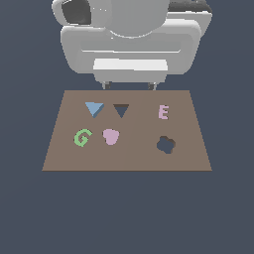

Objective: Insert a designated object into the corresponding slot on a board.

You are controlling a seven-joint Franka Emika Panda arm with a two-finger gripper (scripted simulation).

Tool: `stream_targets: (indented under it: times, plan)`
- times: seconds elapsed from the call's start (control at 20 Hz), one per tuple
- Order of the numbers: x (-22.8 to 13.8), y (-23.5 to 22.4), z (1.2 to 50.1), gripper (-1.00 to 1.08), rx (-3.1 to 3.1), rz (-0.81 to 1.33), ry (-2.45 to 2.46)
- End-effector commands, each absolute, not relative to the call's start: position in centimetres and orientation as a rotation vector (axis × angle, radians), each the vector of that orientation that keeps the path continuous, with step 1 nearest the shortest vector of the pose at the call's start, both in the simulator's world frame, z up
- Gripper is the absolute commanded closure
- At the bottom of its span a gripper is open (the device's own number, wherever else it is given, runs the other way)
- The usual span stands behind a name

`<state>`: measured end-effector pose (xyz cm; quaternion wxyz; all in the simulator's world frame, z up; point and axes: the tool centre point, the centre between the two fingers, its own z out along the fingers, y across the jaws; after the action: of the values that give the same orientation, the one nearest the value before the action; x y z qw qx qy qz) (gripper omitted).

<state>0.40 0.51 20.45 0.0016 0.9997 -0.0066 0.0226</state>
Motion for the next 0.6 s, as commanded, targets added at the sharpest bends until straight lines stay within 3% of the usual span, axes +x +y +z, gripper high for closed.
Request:
stream_targets:
  times: [0.0, 0.55]
  plan:
    - [0.40, 0.50, 20.45, -0.92, 3.137, 0.071, -0.021]
    - [-0.27, 0.22, 19.67, -0.92, 3.136, 0.068, 0.097]
